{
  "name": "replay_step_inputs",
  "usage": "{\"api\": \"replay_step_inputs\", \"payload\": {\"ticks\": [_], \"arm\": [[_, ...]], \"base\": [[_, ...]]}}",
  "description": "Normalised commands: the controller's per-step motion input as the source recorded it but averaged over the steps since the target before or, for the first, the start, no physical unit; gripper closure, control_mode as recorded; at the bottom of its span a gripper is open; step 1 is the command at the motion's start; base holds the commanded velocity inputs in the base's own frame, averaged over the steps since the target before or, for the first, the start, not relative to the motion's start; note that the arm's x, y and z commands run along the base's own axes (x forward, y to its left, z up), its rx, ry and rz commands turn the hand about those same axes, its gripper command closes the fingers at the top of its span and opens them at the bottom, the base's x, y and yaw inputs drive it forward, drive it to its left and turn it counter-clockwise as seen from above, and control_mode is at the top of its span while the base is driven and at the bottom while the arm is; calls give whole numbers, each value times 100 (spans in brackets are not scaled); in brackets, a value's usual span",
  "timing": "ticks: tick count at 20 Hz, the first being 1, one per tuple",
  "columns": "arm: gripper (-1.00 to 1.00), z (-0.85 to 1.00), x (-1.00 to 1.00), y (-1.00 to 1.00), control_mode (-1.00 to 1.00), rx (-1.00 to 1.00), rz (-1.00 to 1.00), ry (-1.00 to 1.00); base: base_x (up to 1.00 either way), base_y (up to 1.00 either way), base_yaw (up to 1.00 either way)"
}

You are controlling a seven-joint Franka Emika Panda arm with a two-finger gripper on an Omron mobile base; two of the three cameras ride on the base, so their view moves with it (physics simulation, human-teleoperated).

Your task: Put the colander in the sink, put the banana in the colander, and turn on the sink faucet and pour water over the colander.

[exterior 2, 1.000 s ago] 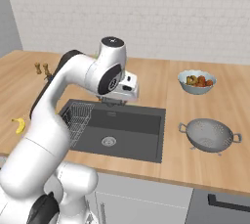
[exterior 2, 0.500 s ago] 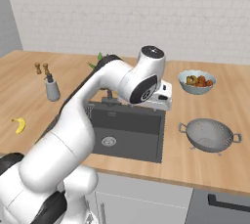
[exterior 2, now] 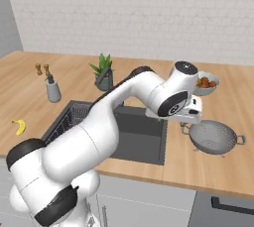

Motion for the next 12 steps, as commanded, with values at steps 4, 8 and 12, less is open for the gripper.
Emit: {"api": "replay_step_inputs", "payload": {"ticks": [4, 8, 12], "arm": [[-100, -38, 11, -51, -100, -7, 0, 1], [-100, -35, 16, -36, -100, -8, 0, 2], [-100, -35, 23, -19, -100, -9, 1, 7]], "base": [[0, 0, 0], [0, 0, 0], [0, 0, 0]]}}
